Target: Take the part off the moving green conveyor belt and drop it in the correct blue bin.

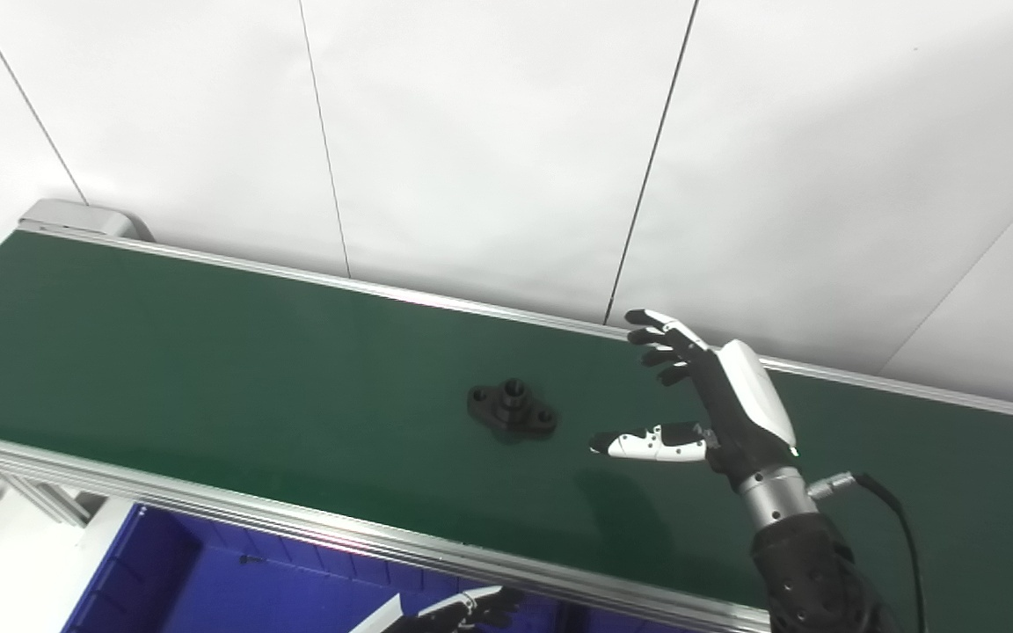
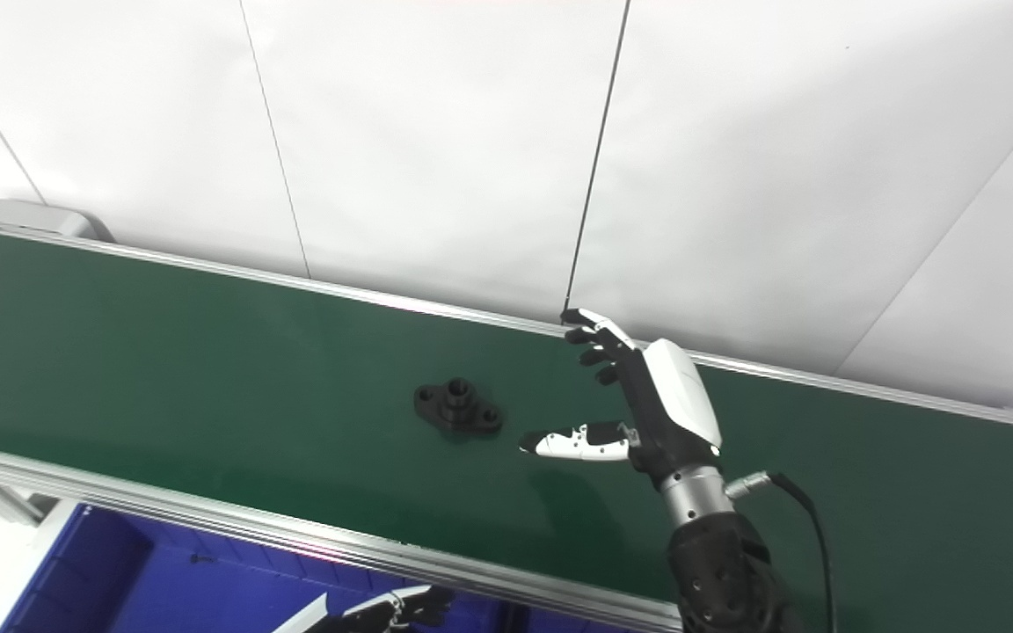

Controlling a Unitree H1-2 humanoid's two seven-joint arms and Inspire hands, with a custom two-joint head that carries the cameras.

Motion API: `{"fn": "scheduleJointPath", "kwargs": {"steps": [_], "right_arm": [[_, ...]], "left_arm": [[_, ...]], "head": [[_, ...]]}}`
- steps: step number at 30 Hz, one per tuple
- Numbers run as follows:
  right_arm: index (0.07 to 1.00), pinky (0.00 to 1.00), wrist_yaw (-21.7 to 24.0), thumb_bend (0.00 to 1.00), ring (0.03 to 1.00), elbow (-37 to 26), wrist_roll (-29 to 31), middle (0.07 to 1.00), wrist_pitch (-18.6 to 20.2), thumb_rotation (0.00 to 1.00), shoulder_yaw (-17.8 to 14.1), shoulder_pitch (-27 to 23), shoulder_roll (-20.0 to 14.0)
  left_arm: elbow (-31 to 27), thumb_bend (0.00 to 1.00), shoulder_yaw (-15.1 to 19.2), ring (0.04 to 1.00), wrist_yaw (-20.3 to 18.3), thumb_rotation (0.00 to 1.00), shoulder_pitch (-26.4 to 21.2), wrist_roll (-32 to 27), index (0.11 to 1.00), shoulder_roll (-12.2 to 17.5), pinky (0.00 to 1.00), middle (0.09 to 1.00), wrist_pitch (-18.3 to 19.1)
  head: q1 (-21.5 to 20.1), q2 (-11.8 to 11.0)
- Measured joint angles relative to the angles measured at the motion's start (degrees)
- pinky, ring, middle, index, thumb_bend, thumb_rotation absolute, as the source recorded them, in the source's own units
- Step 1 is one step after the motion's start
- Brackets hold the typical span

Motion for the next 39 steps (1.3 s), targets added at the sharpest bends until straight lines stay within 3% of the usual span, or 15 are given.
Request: {"fn": "scheduleJointPath", "kwargs": {"steps": [9,15,22,29,39], "right_arm": [[0.860,0.65,-0.1,0.81,0.734,7.3,-2.9,0.790,0.0,0.19,2.3,-3.1,-0.3],[0.903,0.64,0.0,0.81,0.722,11.9,-3.5,0.795,0.1,0.18,3.3,-5.0,-0.4],[0.920,0.68,0.2,0.81,0.791,15.3,-5.3,0.859,0.2,0.22,5.6,-5.6,-0.8],[0.899,0.74,0.1,0.81,0.825,18.8,-7.1,0.864,0.2,0.23,7.5,-7.3,-1.2],[0.878,0.74,-1.5,0.79,0.823,21.9,-7.9,0.855,0.2,0.24,8.7,-9.5,-1.7]], "left_arm": [[0.2,0.89,0.5,0.880,-0.1,0.39,0.1,0.3,0.901,0.0,0.82,0.910,0.0],[0.3,0.89,0.6,0.889,-0.2,0.38,0.1,0.4,0.905,0.0,0.85,0.910,0.0],[0.2,0.89,0.7,0.896,-0.2,0.38,0.2,1.2,0.895,0.0,0.86,0.909,0.0],[0.2,0.89,1.0,0.882,-0.2,0.37,0.5,1.0,0.895,0.0,0.84,0.906,0.0],[0.2,0.89,1.0,0.877,0.0,0.36,0.5,0.9,0.890,0.0,0.83,0.907,0.0]], "head": [[-3.8,-0.2],[-4.4,-0.5],[-4.9,-0.4],[-5.4,-0.3],[-5.3,0.5]]}}
